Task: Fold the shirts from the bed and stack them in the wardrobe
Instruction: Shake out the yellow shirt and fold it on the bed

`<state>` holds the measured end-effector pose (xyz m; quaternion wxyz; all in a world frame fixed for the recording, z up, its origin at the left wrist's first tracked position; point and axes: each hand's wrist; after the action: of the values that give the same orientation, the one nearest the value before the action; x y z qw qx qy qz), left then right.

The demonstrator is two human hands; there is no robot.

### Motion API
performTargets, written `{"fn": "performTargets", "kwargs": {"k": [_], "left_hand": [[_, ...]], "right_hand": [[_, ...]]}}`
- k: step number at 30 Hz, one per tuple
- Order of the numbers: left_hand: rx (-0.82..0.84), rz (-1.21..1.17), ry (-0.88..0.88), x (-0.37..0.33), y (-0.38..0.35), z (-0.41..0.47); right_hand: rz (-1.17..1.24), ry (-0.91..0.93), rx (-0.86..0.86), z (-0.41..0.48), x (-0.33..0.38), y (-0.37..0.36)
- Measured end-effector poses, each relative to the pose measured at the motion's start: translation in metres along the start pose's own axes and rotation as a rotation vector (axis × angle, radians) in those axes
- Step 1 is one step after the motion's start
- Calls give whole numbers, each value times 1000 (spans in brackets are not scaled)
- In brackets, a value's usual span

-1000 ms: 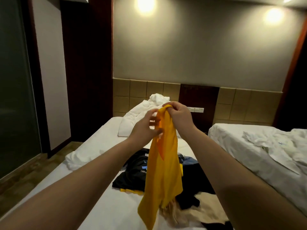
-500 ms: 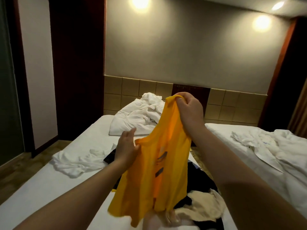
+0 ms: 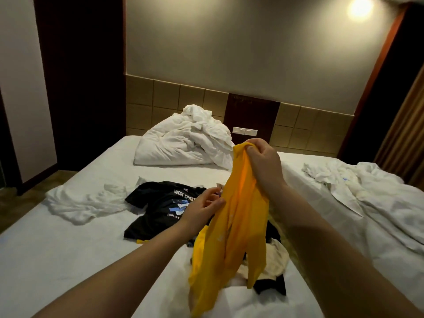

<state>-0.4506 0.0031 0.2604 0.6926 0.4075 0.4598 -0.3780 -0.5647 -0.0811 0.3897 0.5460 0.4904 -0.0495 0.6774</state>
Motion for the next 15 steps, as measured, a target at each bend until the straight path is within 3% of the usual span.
{"fn": "performTargets", "kwargs": {"k": [4,8,15], "left_hand": [[-53,38,-13,-4,1,17],[46,29,18,-14,-2,34],[-94,217,35,-5,5,35]], "right_hand": [[65,1,80,1,-15,3],[50,-6,144,9,-27,8],[-29,-17,-23,31,-43,20]]}}
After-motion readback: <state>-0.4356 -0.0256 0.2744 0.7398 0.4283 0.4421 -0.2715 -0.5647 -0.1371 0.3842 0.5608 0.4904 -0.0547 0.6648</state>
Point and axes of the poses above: each hand's wrist, its own z-axis towards the middle knuckle, its own y-axis out of the back of the hand, x = y × z, and after that the axes turned 8 degrees about x, right-handed
